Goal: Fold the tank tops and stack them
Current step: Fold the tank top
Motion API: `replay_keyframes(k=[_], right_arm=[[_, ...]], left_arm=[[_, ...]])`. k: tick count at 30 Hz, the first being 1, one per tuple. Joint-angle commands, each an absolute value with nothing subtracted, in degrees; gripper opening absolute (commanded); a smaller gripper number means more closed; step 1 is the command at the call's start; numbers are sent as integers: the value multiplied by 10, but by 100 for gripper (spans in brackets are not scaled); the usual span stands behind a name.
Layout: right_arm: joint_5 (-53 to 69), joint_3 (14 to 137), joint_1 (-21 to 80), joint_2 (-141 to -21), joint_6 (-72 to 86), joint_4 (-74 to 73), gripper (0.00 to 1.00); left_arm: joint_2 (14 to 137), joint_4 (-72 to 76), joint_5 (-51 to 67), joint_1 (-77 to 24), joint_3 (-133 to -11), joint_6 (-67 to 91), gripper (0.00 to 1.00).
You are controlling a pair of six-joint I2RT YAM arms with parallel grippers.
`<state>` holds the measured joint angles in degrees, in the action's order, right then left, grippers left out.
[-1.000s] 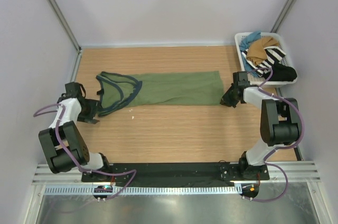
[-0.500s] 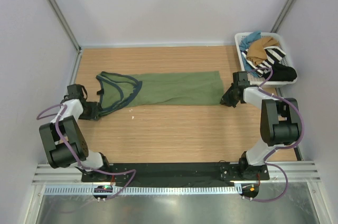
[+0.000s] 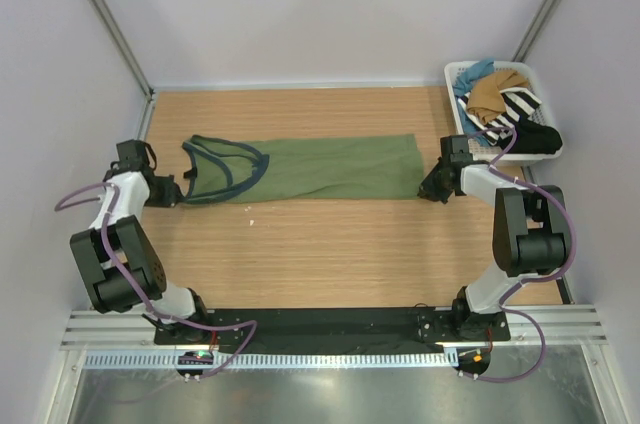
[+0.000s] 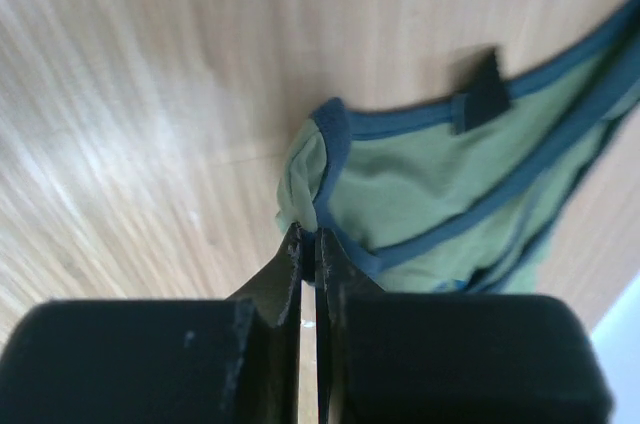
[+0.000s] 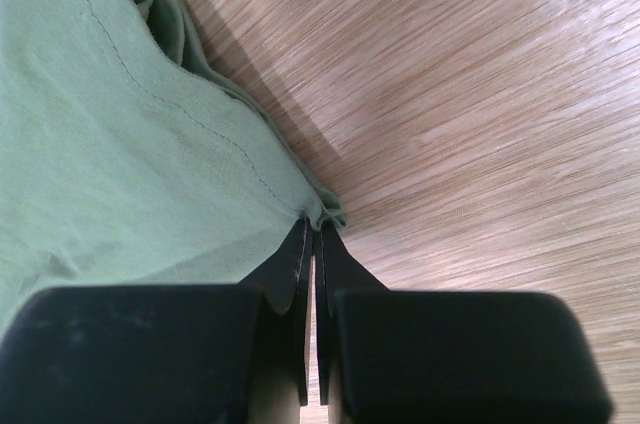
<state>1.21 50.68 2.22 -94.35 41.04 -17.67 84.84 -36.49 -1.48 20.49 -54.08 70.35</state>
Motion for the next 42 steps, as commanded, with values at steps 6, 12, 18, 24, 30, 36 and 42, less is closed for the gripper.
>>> replay_keyframes(k=[6,12,18,24,30,36,42], right_arm=[[-25,504,24,-924,395,-191,1],[-25,497,27,-908,389,-198,1],[-28,486,31,-896,388,-201,1],[-33,483,33,-889,383,-210,1],[-34,461,61,-869,390,-224,1],[-55,420,97,-814,441,-243,6],[-55,340,103,-696,510,-254,13]], left_arm=[[884,-415,-33,217,-625,732,0],[953,-433,-36,221,-670,736,0],[1005,-444,-35,227,-710,737,0],[1023,-440,-42,233,-725,741,0],[1054,-432,-36,232,-758,750,0],[1132,-439,-20,222,-826,767,0],[1193,-479,-41,208,-927,772,4]])
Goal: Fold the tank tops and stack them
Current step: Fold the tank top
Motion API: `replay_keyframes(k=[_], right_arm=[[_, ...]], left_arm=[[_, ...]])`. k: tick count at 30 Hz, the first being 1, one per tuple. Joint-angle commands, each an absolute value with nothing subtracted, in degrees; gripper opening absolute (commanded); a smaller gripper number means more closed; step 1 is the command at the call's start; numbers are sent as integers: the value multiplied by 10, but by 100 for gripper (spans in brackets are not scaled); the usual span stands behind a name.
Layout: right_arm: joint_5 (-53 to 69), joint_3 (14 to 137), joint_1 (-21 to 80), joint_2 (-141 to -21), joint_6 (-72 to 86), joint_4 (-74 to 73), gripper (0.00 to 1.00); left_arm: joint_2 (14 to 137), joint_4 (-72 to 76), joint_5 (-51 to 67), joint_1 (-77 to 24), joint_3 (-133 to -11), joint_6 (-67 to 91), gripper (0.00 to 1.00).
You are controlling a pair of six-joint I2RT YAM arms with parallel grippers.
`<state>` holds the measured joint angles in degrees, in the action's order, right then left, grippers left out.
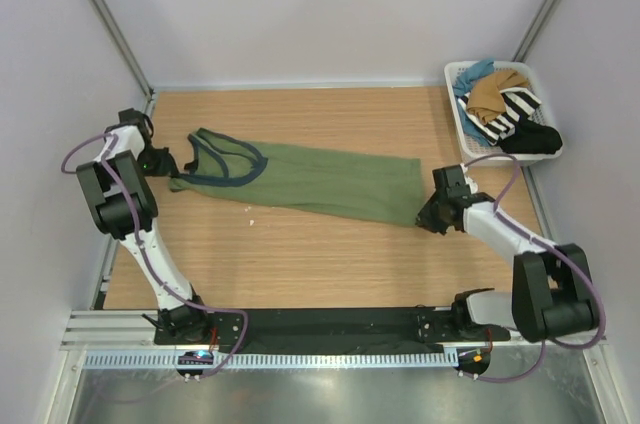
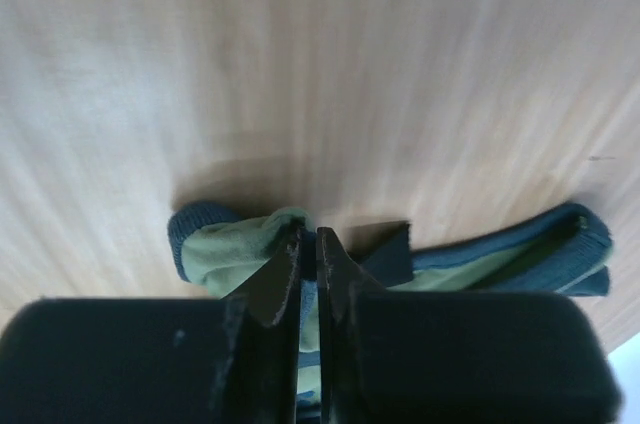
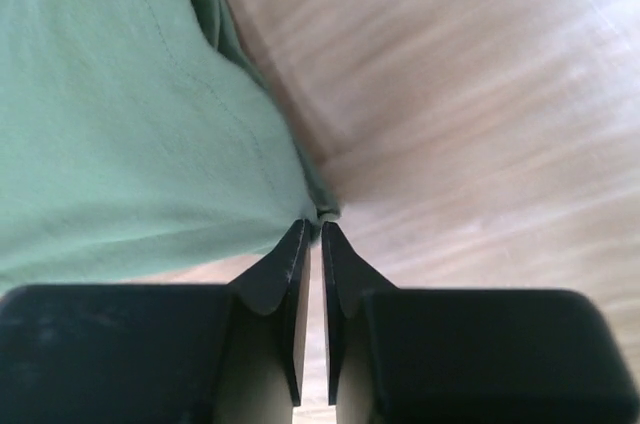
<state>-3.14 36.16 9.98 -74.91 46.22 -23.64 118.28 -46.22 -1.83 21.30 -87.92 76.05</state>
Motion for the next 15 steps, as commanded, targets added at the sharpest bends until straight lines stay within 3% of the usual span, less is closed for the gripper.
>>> replay_keyframes(k=[1,2,3,4,5,6,10,11,15], right_arm=[[-54,325,113,-681,517,-258,16],[-56,320,120,-652,525,-260,20],[-55,315,126,-640,522,-260,43],[-58,312,127,-629,519,-265,53],[-67,317,127,-620,508,-273,59],[-90,326,127,-620,500,-284,64],[-108,401,126,-646,454,-322,64],[-108,414,126,-655,445,-323,64],[-100,477,117,-692,395,-309,60]], left_arm=[[1209,-481,-40,207,-951,770,6],[1217,-476,-38,206,-963,767,14],[1225,-476,-34,203,-978,748,18],[1244,-491,-39,200,-1017,744,24],[1252,-520,-42,198,-1036,738,36],[1257,-526,-41,196,-1048,729,38],[1230,-521,-47,193,-1024,726,53],[1210,-522,-62,194,-1017,727,62],[1169,-544,-62,197,-1000,713,71]])
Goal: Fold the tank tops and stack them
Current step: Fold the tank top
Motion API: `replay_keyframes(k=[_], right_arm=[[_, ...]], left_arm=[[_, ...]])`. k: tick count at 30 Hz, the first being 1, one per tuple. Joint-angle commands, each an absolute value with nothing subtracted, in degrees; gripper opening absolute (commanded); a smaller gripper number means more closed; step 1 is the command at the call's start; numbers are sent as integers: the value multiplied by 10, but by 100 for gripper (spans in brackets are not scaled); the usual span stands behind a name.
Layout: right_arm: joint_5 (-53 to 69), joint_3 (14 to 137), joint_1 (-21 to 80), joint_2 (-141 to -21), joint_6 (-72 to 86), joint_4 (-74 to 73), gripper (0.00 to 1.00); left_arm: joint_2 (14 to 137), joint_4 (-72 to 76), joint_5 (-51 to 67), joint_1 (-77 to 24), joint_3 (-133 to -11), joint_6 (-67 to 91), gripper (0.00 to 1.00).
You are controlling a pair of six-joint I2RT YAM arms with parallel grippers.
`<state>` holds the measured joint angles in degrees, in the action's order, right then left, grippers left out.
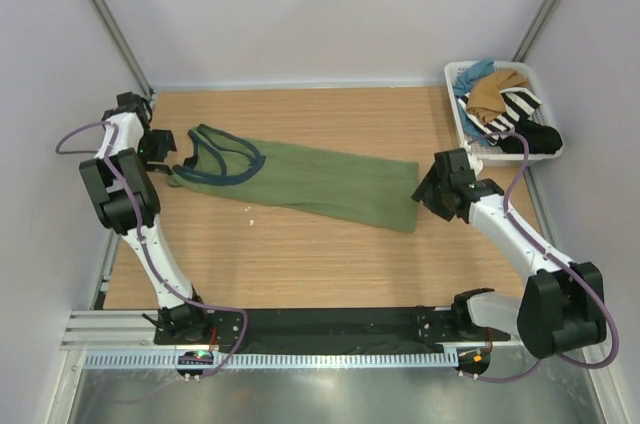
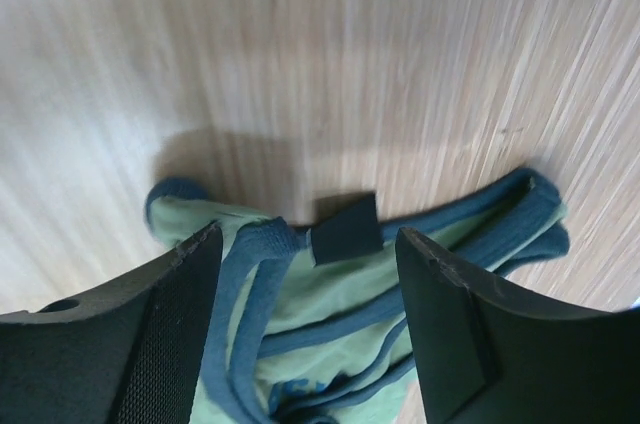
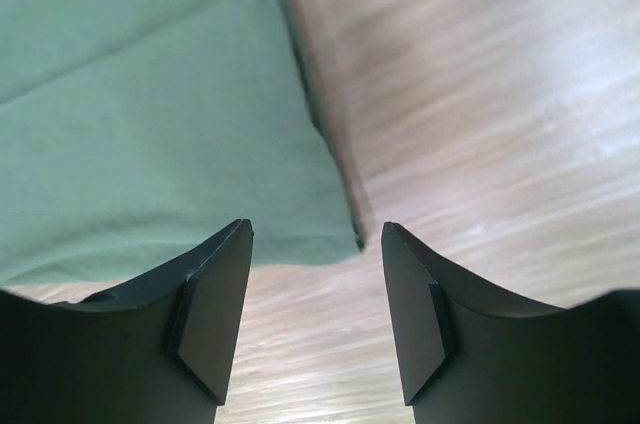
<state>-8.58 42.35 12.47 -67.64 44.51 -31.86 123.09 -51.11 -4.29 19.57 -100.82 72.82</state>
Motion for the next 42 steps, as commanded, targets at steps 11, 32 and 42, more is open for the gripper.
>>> replay_keyframes(k=[11,32,42], right_arm=[[65,541,64,-867,288,-200,56],[30,565,63,-992,330,-152,8],[29,509,64,-945,342,-144,1]], left_arm=[[996,-449,19,186,-771,605,75],[838,-309,109,129,-525,541,65],[924,-190,124,118,-530,550,38]])
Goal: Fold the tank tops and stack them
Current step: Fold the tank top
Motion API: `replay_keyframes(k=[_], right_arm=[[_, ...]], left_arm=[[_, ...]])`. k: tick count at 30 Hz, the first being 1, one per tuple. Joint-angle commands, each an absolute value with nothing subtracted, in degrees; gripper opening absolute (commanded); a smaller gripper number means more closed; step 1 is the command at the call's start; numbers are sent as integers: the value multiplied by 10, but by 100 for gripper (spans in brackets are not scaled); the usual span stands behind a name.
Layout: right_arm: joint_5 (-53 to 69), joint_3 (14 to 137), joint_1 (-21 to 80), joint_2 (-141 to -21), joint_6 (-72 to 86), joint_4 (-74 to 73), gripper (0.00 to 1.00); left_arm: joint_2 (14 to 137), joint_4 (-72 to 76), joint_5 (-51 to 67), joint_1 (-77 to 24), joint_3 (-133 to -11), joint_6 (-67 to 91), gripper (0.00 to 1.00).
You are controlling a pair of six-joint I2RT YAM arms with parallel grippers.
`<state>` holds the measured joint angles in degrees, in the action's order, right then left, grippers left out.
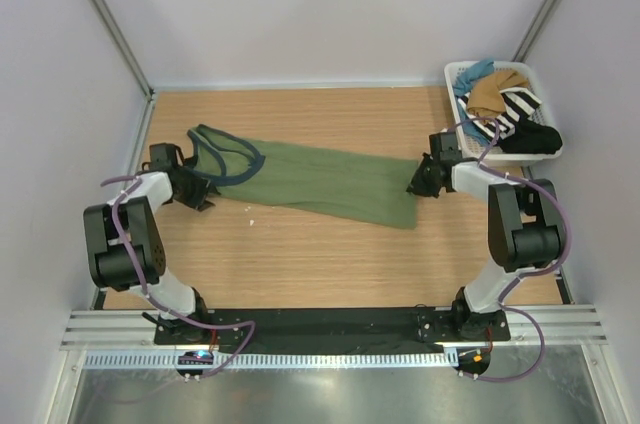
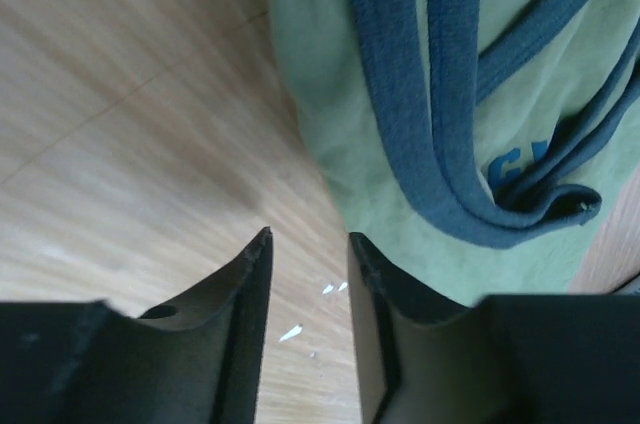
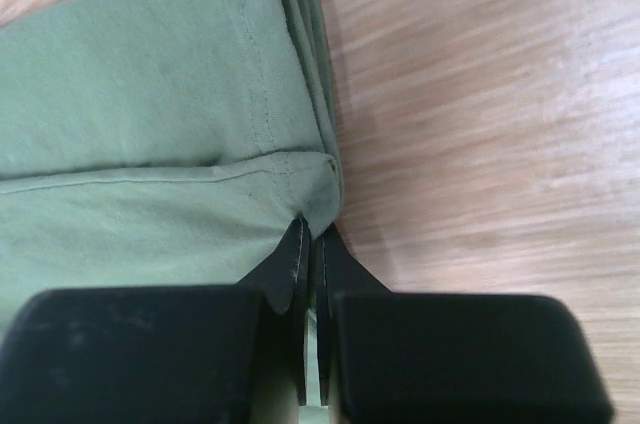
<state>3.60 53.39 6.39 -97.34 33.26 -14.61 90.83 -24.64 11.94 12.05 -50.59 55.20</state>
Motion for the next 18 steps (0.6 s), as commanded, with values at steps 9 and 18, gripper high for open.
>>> replay_keyframes(k=[9,18], right_arm=[[43,468,72,-909,347,-147,1],[36,388,171,-830,432,-167,2]], left_arm=[[1039,-161,98,105,-584,569,33],[1215,-168,100,68,-797,578,33]])
